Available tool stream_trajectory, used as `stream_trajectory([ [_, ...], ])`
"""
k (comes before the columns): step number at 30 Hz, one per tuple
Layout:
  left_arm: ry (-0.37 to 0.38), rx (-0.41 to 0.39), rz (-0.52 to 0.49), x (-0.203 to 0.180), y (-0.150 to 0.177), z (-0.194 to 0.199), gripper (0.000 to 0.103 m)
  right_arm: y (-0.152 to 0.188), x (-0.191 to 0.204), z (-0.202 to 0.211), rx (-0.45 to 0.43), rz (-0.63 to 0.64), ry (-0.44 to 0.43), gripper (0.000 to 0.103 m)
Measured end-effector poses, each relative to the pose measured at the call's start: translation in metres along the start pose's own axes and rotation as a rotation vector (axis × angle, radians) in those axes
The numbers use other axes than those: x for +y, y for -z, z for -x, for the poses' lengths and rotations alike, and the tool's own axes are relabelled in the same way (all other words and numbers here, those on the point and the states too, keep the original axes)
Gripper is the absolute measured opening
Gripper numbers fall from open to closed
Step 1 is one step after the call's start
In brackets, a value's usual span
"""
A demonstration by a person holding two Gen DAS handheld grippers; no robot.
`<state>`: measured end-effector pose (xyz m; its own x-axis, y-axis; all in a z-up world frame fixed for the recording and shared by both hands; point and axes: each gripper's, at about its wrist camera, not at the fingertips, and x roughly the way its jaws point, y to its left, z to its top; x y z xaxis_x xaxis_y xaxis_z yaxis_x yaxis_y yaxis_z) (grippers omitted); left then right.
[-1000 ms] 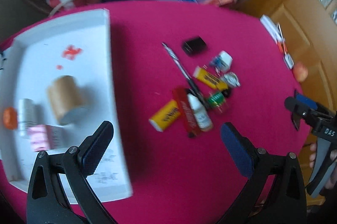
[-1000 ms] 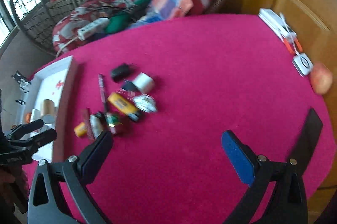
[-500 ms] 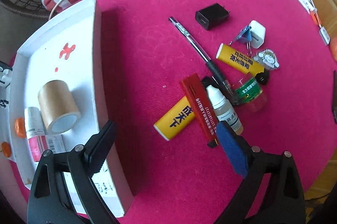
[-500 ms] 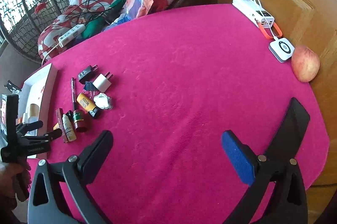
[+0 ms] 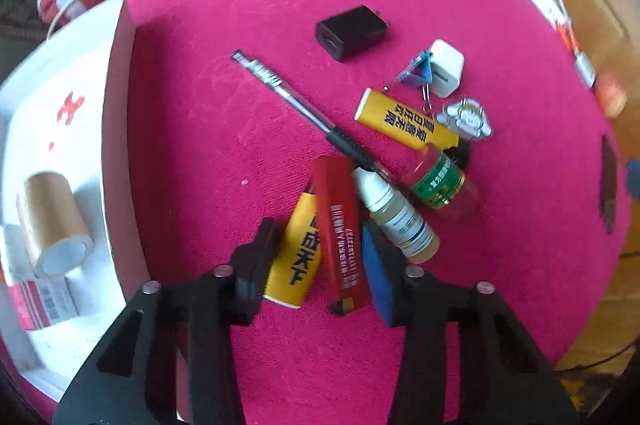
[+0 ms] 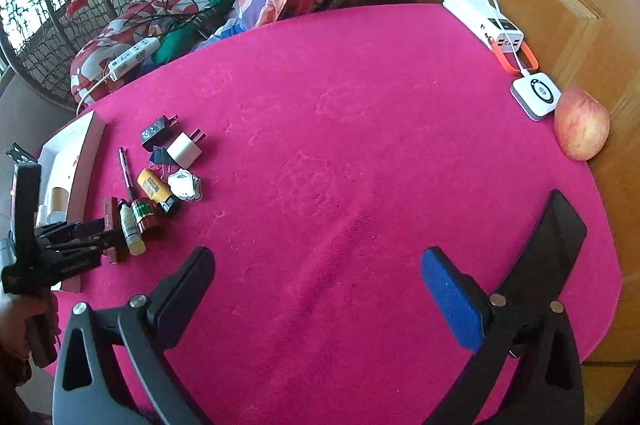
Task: Organize rigid objects
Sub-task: 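Return the left tool to the cluster and grasp the red lighter, then lift the red lighter with the left gripper while the right gripper grasps the green-label jar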
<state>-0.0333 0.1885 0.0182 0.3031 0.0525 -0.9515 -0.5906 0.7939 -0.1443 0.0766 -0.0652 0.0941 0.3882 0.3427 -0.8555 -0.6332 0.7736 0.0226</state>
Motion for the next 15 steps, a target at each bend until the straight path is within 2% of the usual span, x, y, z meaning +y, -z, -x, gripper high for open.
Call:
stream_trajectory([
  [3, 0.05, -0.002, 0.007, 0.008, 0.005, 0.005, 0.027, -0.001, 0.007, -0.003, 0.003, 0.013, -0.007, 0.103],
  [9, 0.102, 0.015, 0.006, 0.009, 0.017, 0.007, 0.025, -0.001, 0.023, -0.007, 0.012, 0.053, -0.038, 0.103],
  [15, 0.096, 0.032, 0.02, 0.011, 0.016, 0.004, 0.025, -0.013, 0.068, -0.02, 0.021, 0.2, -0.161, 0.103],
])
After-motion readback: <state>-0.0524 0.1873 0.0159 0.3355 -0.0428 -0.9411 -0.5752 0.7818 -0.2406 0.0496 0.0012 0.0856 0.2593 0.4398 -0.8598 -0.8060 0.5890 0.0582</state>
